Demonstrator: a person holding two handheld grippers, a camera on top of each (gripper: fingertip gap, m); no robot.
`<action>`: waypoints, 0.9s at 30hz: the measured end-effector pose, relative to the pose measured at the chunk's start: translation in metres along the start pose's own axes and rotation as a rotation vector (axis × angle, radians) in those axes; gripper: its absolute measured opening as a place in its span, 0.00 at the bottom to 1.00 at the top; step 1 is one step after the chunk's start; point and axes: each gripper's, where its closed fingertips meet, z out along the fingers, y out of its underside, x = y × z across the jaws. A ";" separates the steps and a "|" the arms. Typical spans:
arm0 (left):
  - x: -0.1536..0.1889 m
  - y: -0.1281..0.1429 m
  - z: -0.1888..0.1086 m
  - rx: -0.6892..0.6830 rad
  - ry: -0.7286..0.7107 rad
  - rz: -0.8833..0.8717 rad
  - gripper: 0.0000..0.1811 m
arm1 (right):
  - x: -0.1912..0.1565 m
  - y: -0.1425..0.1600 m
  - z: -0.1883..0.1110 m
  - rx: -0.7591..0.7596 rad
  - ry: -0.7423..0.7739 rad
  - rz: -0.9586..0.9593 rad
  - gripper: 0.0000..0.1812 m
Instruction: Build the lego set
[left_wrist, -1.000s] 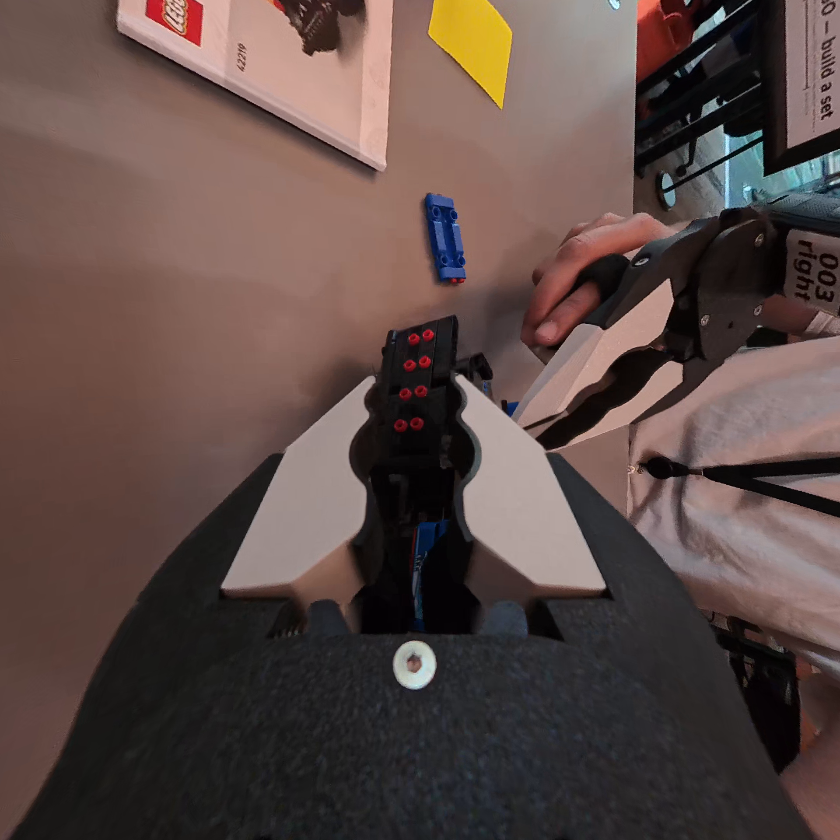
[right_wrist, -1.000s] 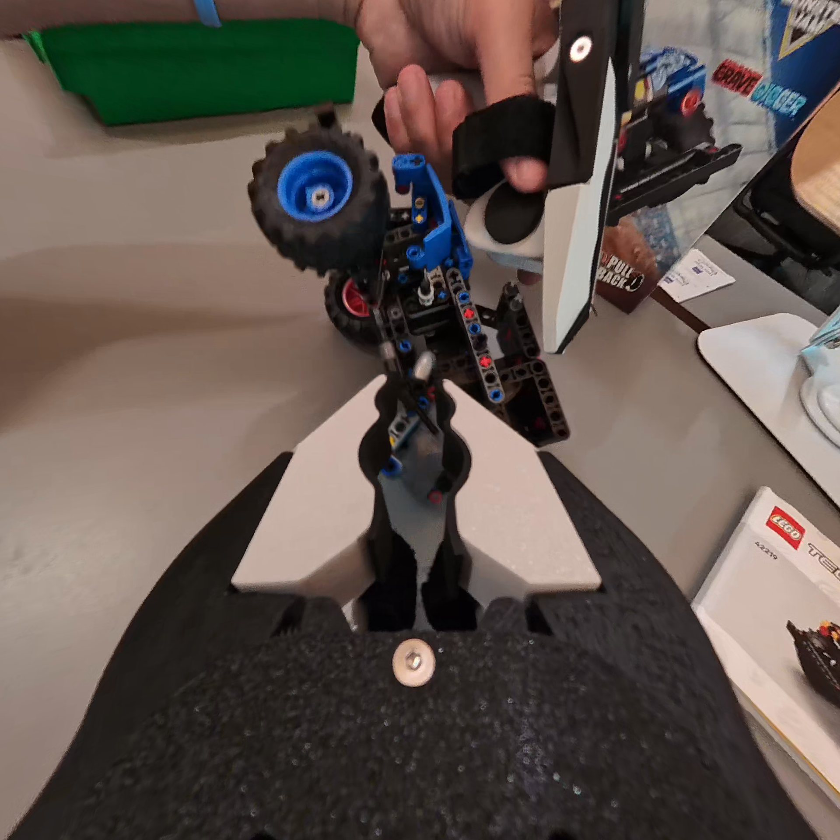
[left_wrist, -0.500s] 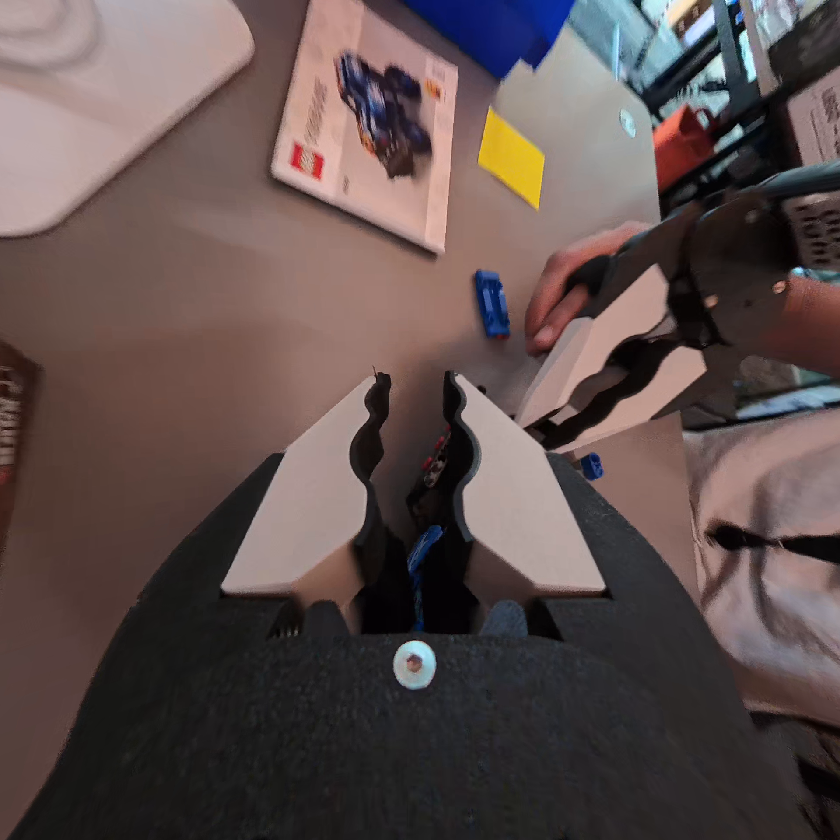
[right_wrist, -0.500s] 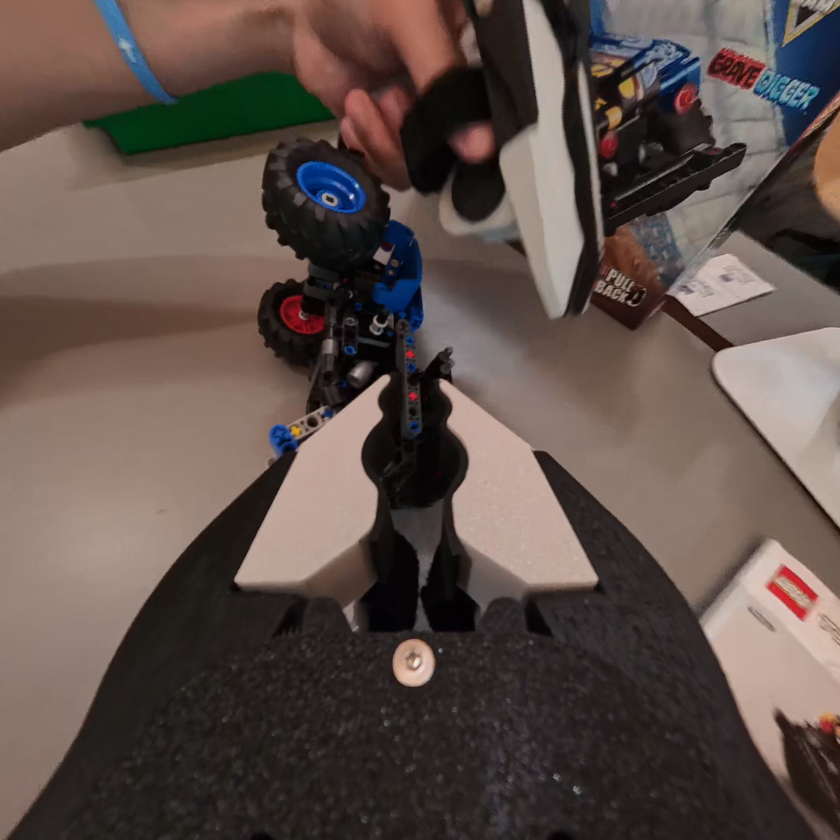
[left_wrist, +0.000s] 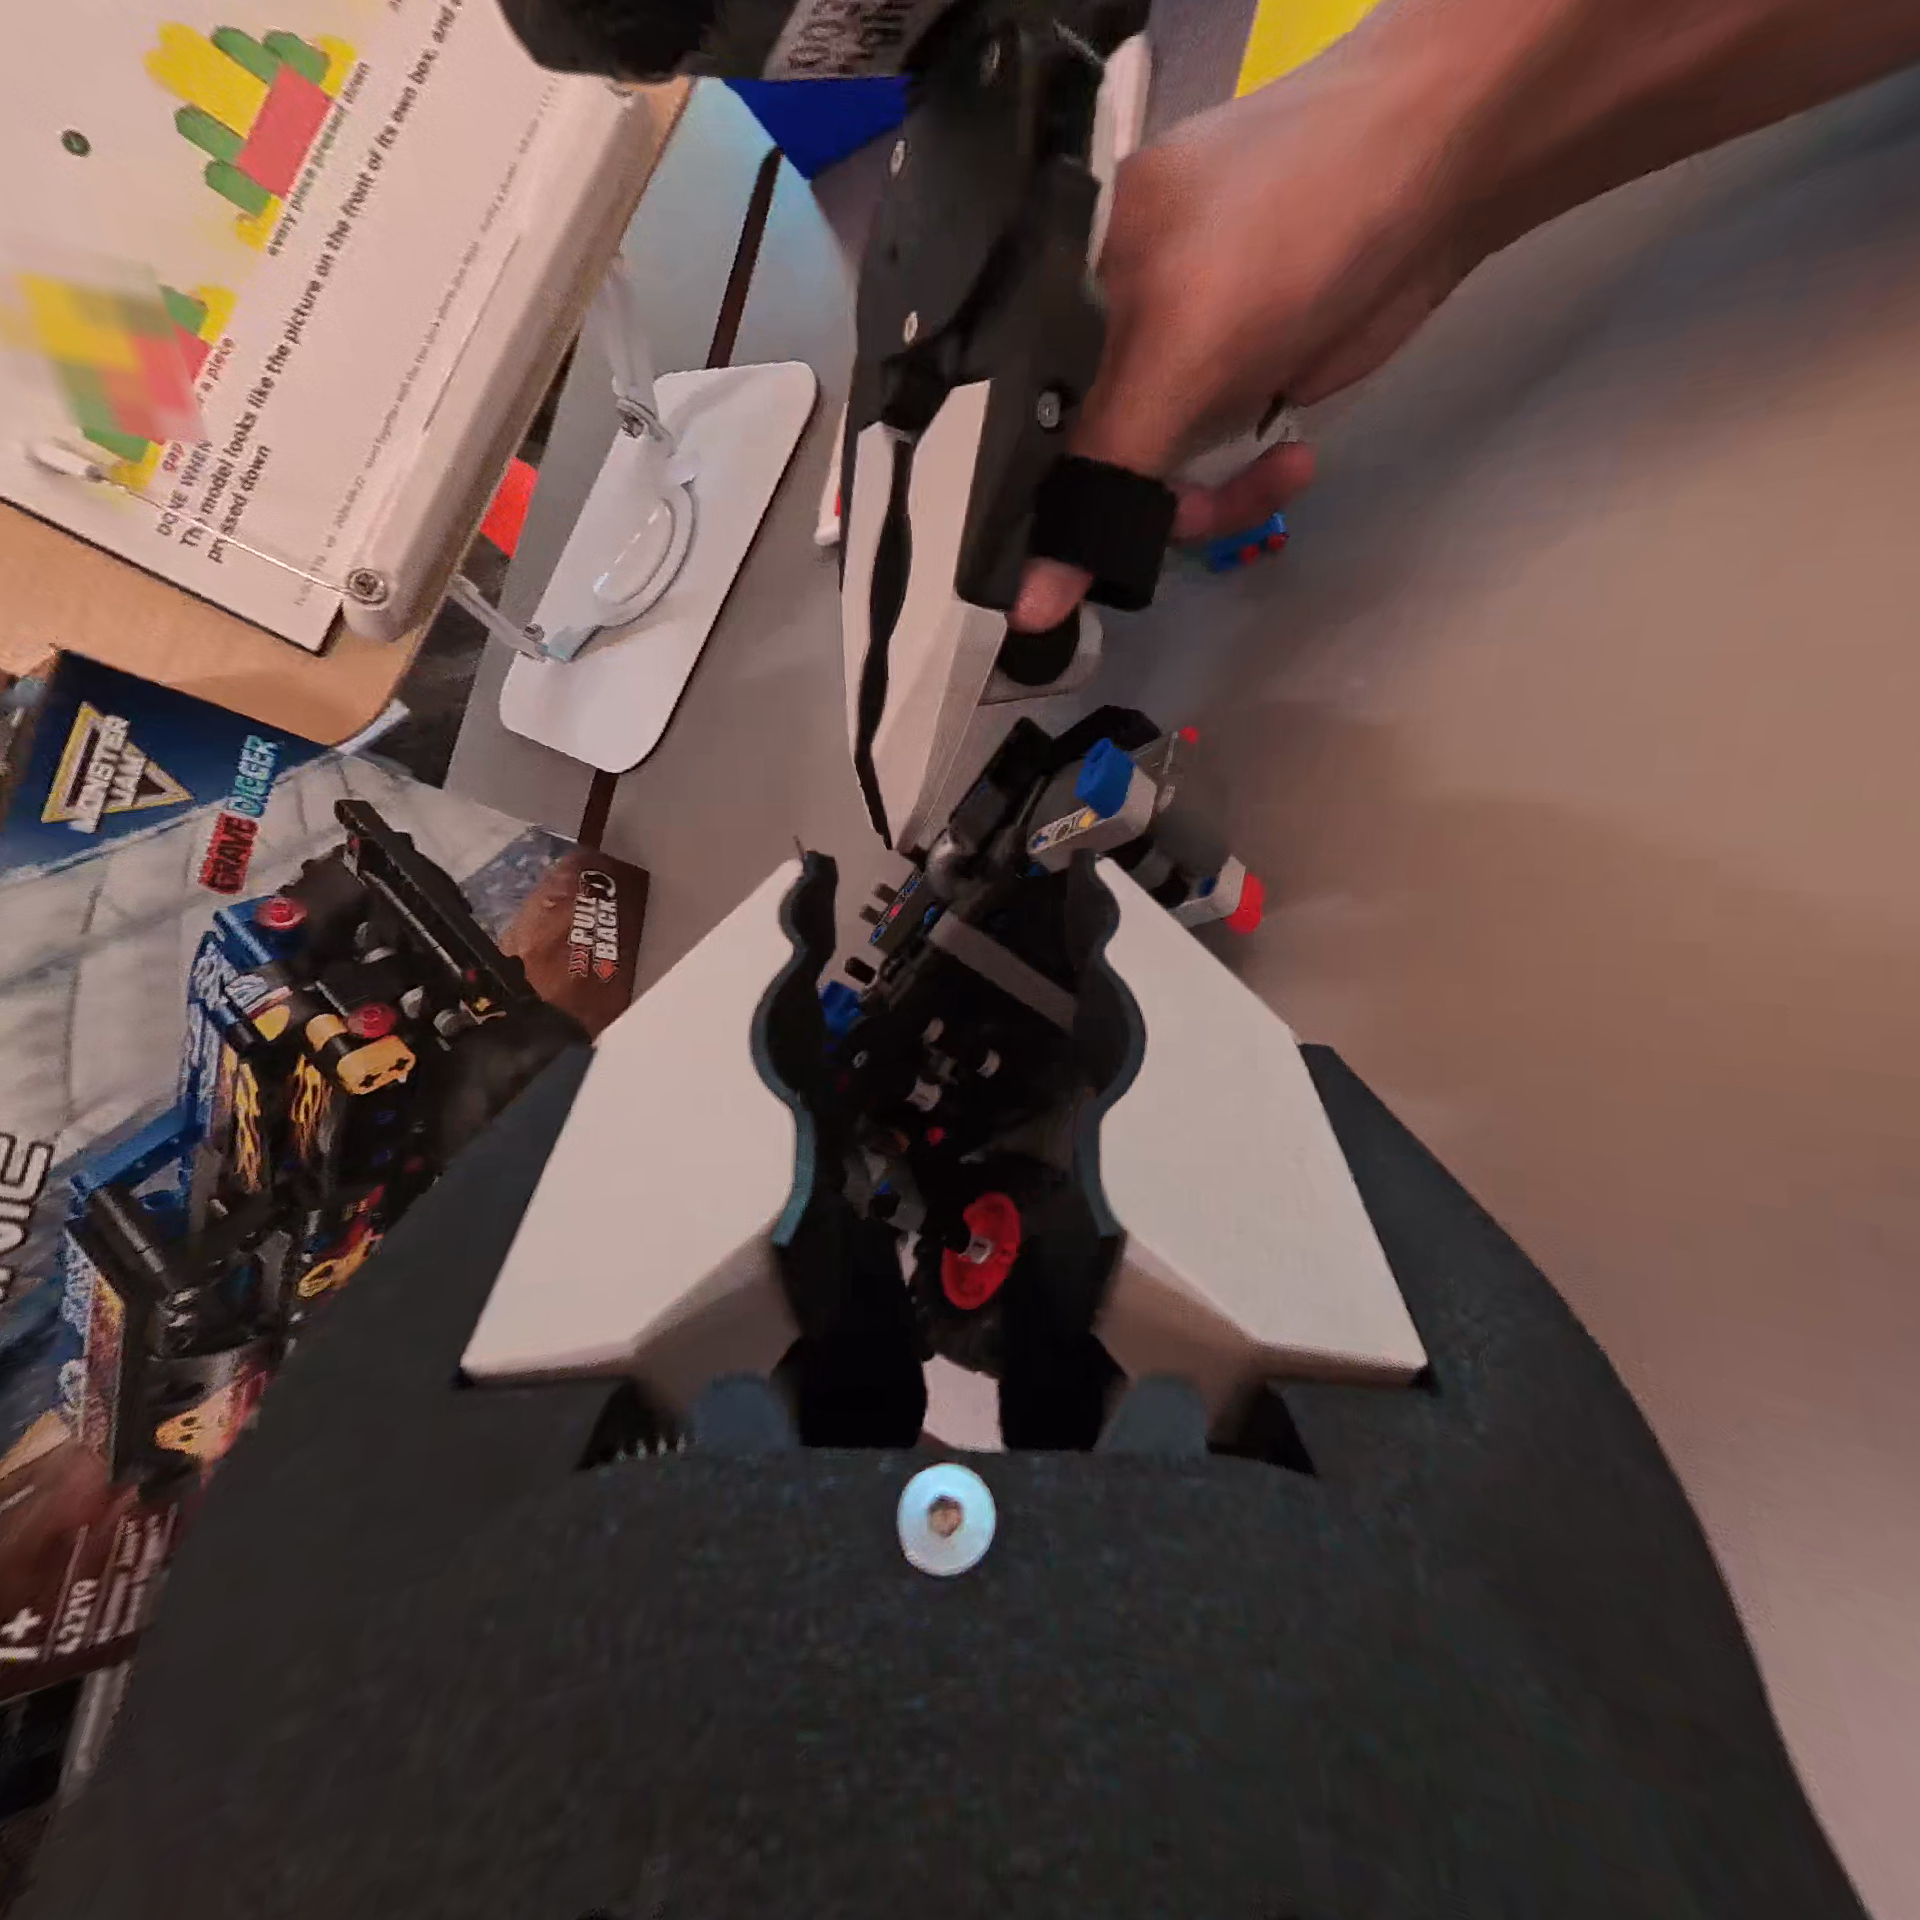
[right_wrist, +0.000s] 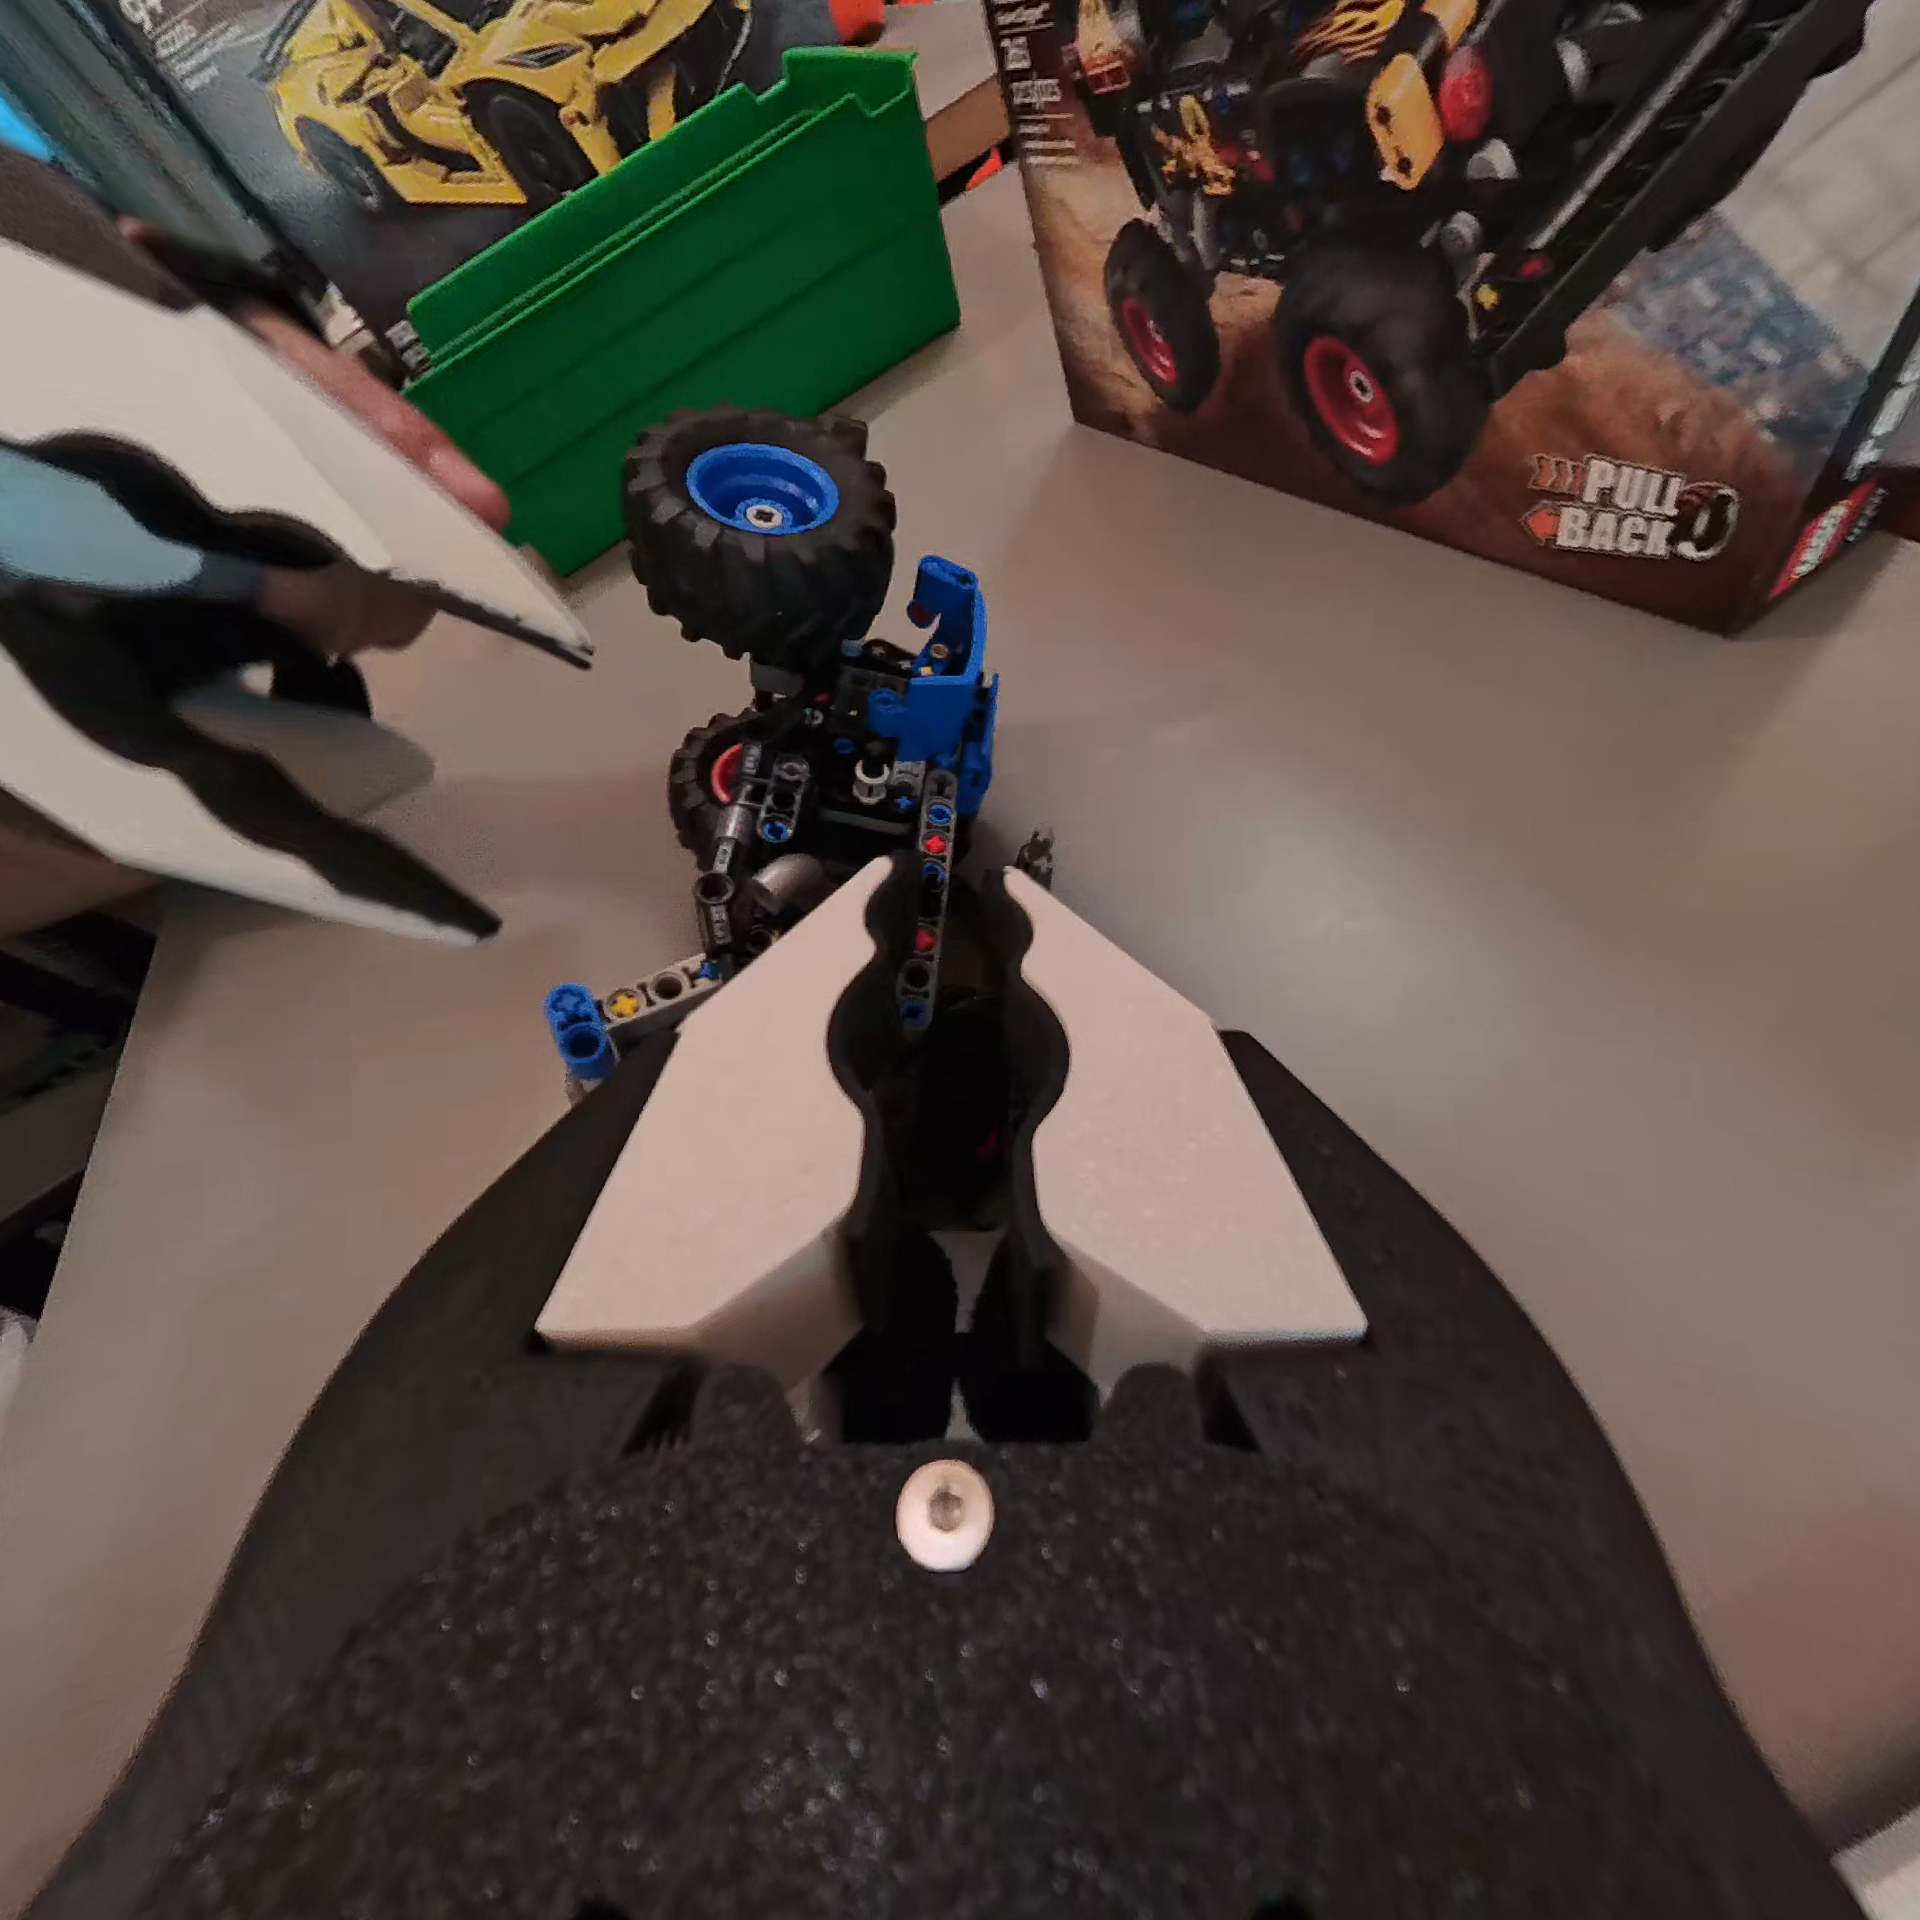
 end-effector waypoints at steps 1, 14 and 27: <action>0.004 0.001 0.003 0.008 0.003 -0.017 0.27 | 0.005 0.001 -0.001 0.000 0.021 0.017 0.07; 0.009 0.031 0.035 -0.044 -0.046 0.038 0.27 | -0.001 0.003 0.008 -0.023 -0.065 0.074 0.03; 0.001 0.031 0.033 -0.019 -0.105 0.093 0.12 | -0.003 0.003 0.010 -0.028 -0.080 0.069 0.02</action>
